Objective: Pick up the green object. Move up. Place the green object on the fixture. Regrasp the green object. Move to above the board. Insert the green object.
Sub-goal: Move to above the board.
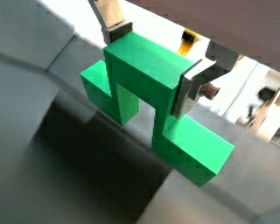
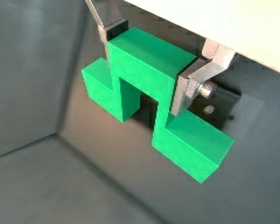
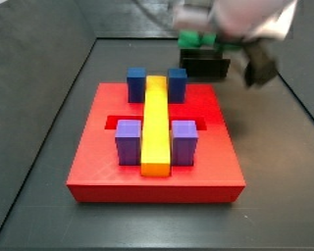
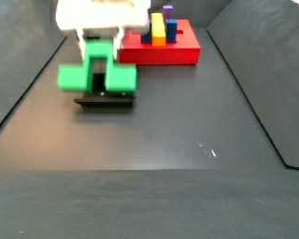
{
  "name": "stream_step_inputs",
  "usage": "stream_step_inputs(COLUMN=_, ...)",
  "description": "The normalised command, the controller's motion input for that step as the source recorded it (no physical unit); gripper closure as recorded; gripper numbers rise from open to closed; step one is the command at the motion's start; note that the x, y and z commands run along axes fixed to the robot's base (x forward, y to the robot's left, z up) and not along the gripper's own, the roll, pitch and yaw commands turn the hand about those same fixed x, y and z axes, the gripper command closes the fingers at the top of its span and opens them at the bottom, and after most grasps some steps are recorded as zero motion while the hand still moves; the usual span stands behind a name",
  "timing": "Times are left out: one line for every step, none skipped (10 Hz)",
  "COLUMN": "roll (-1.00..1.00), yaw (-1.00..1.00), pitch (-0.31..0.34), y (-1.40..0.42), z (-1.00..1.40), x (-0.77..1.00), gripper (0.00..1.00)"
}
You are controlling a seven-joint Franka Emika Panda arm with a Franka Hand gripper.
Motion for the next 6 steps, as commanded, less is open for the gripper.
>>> stream_step_inputs(roll=-0.18, yaw=-0.02, pitch=0.065, y=0.05, z=1.4, x=0.01, gripper=1.0)
stream_step_inputs(roll=-0.1, yaw=0.02, pitch=0.037, y=0.05, z=1.4, x=0.01, gripper=1.0)
stream_step_inputs(roll=-0.07, yaw=0.02, pitch=0.045, y=0.04, z=1.4, x=0.01, gripper=1.0)
stream_step_inputs(roll=-0.02, yaw=0.02, pitch=0.044, y=0.04, z=1.4, x=0.01, gripper=1.0)
stream_step_inputs(roll=-0.01, yaw=0.03, pitch=0.045, y=0.03, z=1.4, x=0.02, gripper=1.0)
stream_step_inputs(roll=-0.02, yaw=0.02, pitch=0.059, y=0.01, z=0.65, x=0.02, gripper=1.0)
